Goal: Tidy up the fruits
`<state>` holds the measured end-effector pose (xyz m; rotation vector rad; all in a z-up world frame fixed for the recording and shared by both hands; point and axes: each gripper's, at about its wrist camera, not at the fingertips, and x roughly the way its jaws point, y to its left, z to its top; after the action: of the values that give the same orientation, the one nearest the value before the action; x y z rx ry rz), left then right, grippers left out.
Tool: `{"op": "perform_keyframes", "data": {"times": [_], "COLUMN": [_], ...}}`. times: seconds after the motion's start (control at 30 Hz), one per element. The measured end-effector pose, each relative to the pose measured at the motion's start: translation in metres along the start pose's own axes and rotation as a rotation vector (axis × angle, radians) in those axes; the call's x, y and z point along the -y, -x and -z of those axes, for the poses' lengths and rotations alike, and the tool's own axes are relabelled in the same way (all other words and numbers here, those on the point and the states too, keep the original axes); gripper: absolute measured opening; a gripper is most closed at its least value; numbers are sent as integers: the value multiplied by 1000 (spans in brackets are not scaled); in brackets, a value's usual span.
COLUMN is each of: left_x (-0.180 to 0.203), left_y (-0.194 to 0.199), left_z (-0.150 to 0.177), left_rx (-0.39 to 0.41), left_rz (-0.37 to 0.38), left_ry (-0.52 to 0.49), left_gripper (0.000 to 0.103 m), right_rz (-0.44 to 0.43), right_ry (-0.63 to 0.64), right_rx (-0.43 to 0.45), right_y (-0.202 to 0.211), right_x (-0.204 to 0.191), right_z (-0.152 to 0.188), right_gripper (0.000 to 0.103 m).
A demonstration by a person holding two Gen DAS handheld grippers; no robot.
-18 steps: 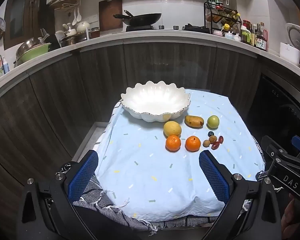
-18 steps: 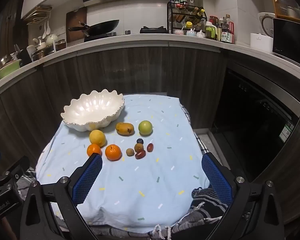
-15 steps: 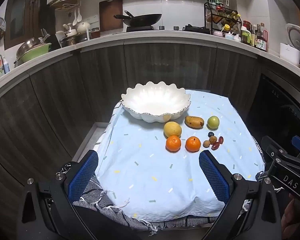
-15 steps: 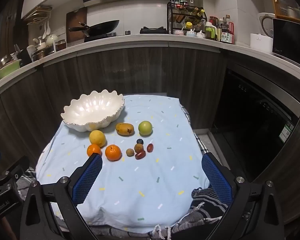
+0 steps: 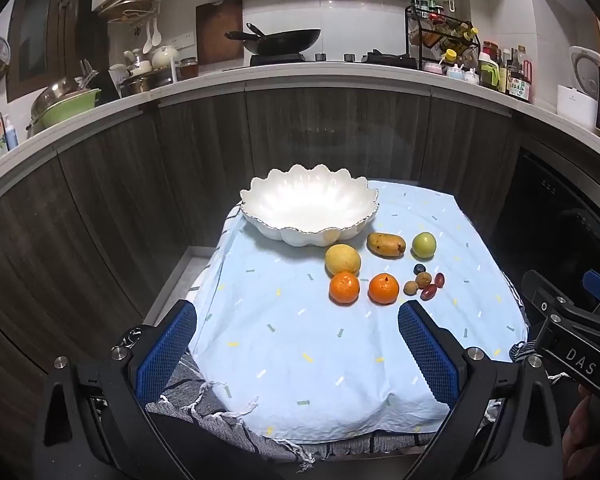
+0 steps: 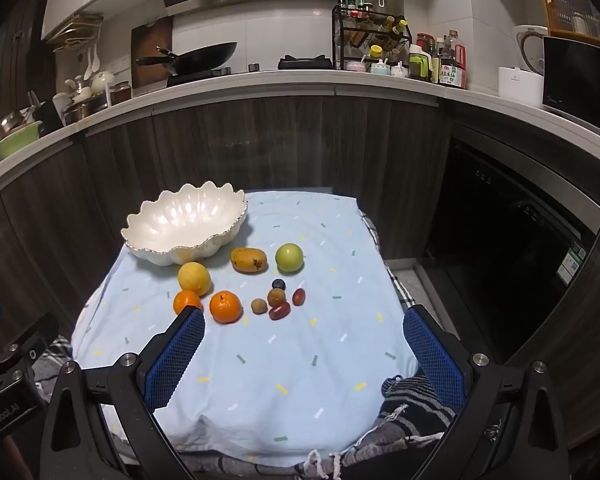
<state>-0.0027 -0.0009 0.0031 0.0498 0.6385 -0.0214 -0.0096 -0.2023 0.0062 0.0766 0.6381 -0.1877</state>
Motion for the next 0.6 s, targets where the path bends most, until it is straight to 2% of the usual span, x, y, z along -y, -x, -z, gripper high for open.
{"op": "perform_keyframes", "data": {"times": [0.6], "left_x": [1], "left_y": [0], "left_z": [-1], "left_rx": [-2], "left_rz": [0], "left_ry": [-1], "left_gripper": [103], "right_rz": [4], "right_ry": [-4], "right_rx": [-1], "right_y": [2], "right_x": [3], "right_z": [0], "right_gripper": [101]}}
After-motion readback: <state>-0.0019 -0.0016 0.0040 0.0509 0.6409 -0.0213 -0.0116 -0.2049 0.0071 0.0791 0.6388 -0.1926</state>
